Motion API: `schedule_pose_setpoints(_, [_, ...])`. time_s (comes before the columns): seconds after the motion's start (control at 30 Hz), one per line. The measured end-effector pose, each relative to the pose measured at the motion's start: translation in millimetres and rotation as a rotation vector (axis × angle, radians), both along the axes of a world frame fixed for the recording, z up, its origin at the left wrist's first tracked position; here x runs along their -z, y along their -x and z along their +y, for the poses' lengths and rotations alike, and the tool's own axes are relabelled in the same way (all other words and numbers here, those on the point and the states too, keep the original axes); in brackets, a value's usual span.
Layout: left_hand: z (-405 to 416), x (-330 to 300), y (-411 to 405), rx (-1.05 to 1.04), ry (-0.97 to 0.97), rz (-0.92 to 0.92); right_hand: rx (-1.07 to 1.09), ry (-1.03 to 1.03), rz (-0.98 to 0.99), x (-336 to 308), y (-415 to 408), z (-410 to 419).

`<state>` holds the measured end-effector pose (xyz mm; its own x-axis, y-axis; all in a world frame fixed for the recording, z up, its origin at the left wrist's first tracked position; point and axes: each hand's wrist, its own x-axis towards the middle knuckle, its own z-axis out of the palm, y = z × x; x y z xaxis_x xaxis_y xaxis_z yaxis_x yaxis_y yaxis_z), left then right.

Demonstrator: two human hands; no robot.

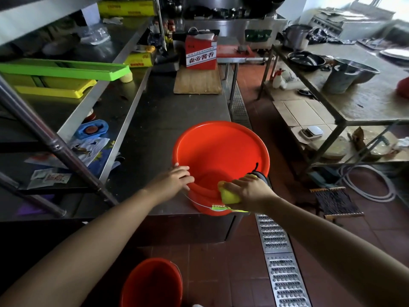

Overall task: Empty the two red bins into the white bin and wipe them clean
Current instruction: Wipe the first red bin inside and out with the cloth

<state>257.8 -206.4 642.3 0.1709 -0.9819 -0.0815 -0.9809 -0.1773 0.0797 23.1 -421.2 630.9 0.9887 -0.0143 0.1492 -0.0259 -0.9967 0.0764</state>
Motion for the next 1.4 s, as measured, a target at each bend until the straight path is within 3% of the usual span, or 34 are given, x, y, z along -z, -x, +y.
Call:
schedule_pose_setpoints(0.07, [-4.9,-5.5,-0.6,0.071,-0.011,-0.174,-0.016,0.022,0.004,0.3,3.5,-9.0])
schedule_pose_setpoints(0.13, [-7.0,-13.0,7.6,0.084,-0.036,-0.226,-0.020,0.019,-0.017,1.5,1.8,-7.1])
schedule_pose_setpoints(0.4, [-31.6,-1.6,89.1,0.029,0.027,-0.091,0.027,0.001,-0.118,5.7,-9.1,13.8])
schedule_pose_setpoints(0.57, [-0.1,3.8,49.0,0.137,0.165,-0.191,-0.119,0.037,-0.161,12.5,2.7,-10.7])
schedule_pose_setpoints(0.7, [19.9,-0.4,4.5,0.112,0.134,-0.224,-0.202,0.070,-0.186,7.5,7.9,-30.9])
schedule_pose_setpoints(1.03, [-10.5,6.5,54.8,0.214,0.122,-0.126,-0.030,0.092,-0.209,-4.5,-19.2,49.8])
schedule_pose_setpoints(1.23, [13.0,6.5,-3.2,0.341,0.270,-0.099,-0.031,0.063,-0.159,-5.3,2.1,28.5])
schedule_pose_setpoints(1.4, [8.6,-10.0,-25.8,0.295,0.120,-0.139,0.005,0.062,-0.128,-9.5,-11.8,22.7])
